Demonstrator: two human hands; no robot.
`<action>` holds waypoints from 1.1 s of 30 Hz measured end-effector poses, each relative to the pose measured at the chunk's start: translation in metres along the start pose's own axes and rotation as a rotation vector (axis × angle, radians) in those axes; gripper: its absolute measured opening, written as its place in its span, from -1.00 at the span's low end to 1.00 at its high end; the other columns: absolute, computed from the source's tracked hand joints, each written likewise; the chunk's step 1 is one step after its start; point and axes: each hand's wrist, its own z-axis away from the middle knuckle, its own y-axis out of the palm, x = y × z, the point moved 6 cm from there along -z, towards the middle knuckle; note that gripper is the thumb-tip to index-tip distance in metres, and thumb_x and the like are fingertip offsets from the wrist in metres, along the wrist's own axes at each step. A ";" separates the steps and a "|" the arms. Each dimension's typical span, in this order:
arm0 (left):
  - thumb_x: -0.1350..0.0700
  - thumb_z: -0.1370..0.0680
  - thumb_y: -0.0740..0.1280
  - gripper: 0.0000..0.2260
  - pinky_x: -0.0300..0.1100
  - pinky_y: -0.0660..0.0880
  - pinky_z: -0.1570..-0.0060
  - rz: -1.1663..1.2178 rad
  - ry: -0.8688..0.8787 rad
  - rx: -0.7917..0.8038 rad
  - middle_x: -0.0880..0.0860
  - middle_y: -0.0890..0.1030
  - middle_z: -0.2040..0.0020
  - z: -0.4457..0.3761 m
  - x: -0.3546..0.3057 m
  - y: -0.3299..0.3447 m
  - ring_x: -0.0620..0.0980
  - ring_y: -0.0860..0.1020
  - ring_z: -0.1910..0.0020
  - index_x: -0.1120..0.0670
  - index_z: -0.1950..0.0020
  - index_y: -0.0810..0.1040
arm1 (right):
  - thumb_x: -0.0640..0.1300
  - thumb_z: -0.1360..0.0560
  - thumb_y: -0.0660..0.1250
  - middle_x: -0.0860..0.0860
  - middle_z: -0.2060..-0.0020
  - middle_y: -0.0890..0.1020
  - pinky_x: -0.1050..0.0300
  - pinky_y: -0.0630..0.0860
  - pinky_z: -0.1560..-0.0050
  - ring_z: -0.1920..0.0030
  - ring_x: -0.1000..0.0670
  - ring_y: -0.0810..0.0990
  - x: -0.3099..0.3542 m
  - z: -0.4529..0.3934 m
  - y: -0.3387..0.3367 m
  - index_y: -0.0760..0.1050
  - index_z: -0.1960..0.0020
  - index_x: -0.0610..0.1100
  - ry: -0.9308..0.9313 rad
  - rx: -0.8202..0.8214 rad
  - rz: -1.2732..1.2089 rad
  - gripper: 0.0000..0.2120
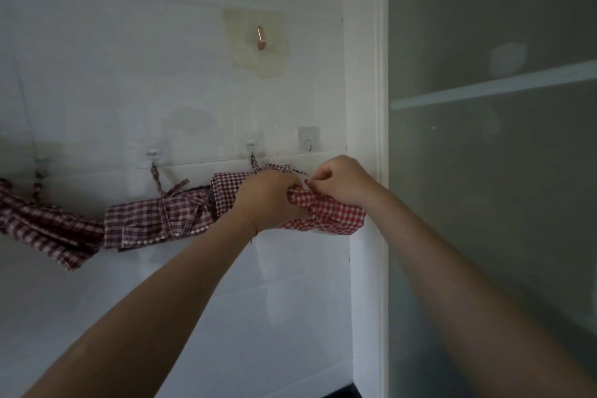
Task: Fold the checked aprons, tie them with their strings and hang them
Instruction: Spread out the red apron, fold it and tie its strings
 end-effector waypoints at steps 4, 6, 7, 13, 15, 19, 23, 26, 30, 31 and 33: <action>-0.21 -0.40 0.44 -0.63 -0.10 0.51 -0.07 0.026 -0.049 0.065 -0.06 0.65 -0.02 -0.016 -0.009 0.006 -0.01 0.57 -0.04 -0.06 -0.12 0.62 | -0.12 -0.50 0.36 -0.14 0.21 0.67 0.05 0.53 0.14 0.16 -0.10 0.62 0.000 -0.006 -0.007 0.62 0.18 -0.25 -0.039 -0.085 0.217 -0.79; -0.17 -0.41 0.46 -0.63 -0.09 0.50 -0.09 0.077 -0.048 0.073 -0.03 0.64 -0.03 -0.022 -0.010 0.006 0.00 0.56 -0.04 -0.03 -0.13 0.63 | -0.15 -0.48 0.37 -0.12 0.17 0.66 0.05 0.52 0.10 0.14 -0.07 0.61 -0.007 -0.010 -0.011 0.62 0.12 -0.26 -0.008 -0.086 0.109 -0.84; -0.15 -0.40 0.48 -0.62 -0.08 0.50 -0.11 0.111 -0.047 0.063 -0.02 0.64 -0.05 -0.026 -0.010 0.006 0.00 0.56 -0.05 -0.02 -0.15 0.62 | -0.16 -0.47 0.38 -0.08 0.14 0.66 0.08 0.52 0.08 0.13 -0.03 0.60 -0.011 -0.013 -0.013 0.62 0.09 -0.25 0.022 -0.080 0.006 -0.85; -0.03 -0.37 0.55 -0.53 -0.31 0.41 0.02 0.377 -0.042 -0.134 0.01 0.48 -0.10 -0.049 0.002 -0.005 -0.07 0.46 -0.02 -0.05 -0.22 0.49 | -0.08 -0.52 0.31 0.02 0.17 0.64 0.20 0.41 0.26 0.18 0.07 0.55 -0.038 -0.034 -0.018 0.62 0.00 -0.16 0.203 -0.159 -0.341 -0.81; -0.02 -0.37 0.56 -0.49 -0.23 0.49 -0.03 0.427 -0.040 -0.143 0.03 0.46 -0.13 -0.058 0.007 -0.006 -0.04 0.47 -0.06 -0.05 -0.26 0.46 | -0.08 -0.55 0.28 -0.02 0.13 0.64 0.19 0.41 0.22 0.11 -0.01 0.59 -0.042 -0.047 -0.017 0.61 -0.05 -0.20 0.219 -0.186 -0.327 -0.78; 0.01 -0.37 0.57 -0.46 -0.06 0.57 -0.15 0.453 -0.053 -0.072 0.05 0.48 -0.19 -0.075 0.024 0.001 0.00 0.50 -0.13 -0.09 -0.27 0.44 | -0.07 -0.57 0.26 -0.19 0.12 0.67 0.08 0.49 0.13 0.03 -0.16 0.64 -0.051 -0.074 -0.013 0.59 0.04 -0.31 0.255 -0.211 -0.334 -0.71; 0.02 -0.39 0.55 -0.57 -0.05 0.57 -0.14 0.419 -0.089 -0.165 0.02 0.55 -0.13 -0.081 0.040 0.003 -0.04 0.54 -0.06 -0.07 -0.20 0.50 | -0.07 -0.55 0.28 -0.13 0.19 0.64 0.12 0.45 0.20 0.17 -0.08 0.59 -0.049 -0.095 -0.007 0.57 0.14 -0.16 0.238 -0.190 -0.315 -0.80; -0.02 -0.40 0.54 -0.58 -0.03 0.55 -0.16 0.425 -0.127 -0.198 -0.01 0.57 -0.11 -0.086 0.047 0.007 -0.03 0.54 -0.06 -0.08 -0.21 0.52 | -0.08 -0.54 0.30 -0.10 0.19 0.64 0.13 0.44 0.23 0.22 -0.03 0.56 -0.046 -0.108 -0.009 0.57 0.12 -0.17 0.204 -0.193 -0.261 -0.82; -0.07 -0.41 0.51 -0.58 0.02 0.55 -0.17 0.459 -0.145 -0.213 -0.01 0.57 -0.12 -0.088 0.055 0.014 -0.01 0.54 -0.09 -0.06 -0.23 0.52 | -0.10 -0.53 0.30 0.02 0.28 0.56 0.23 0.38 0.33 0.24 0.03 0.53 -0.045 -0.121 -0.005 0.51 0.17 -0.12 0.208 -0.144 -0.238 -0.87; -0.08 -0.41 0.50 -0.58 0.03 0.55 -0.17 0.461 -0.150 -0.215 -0.01 0.57 -0.12 -0.087 0.056 0.016 -0.02 0.54 -0.09 -0.06 -0.22 0.53 | -0.09 -0.53 0.29 0.01 0.27 0.57 0.20 0.39 0.32 0.19 0.00 0.56 -0.047 -0.124 -0.002 0.50 0.18 -0.11 0.225 -0.133 -0.243 -0.86; -0.08 -0.41 0.50 -0.58 0.02 0.54 -0.18 0.452 -0.154 -0.224 -0.01 0.56 -0.11 -0.086 0.056 0.021 -0.02 0.53 -0.09 -0.05 -0.23 0.53 | -0.05 -0.51 0.27 -0.06 0.14 0.62 0.16 0.42 0.20 0.05 -0.08 0.61 -0.051 -0.127 0.004 0.54 0.10 -0.14 0.272 -0.129 -0.266 -0.83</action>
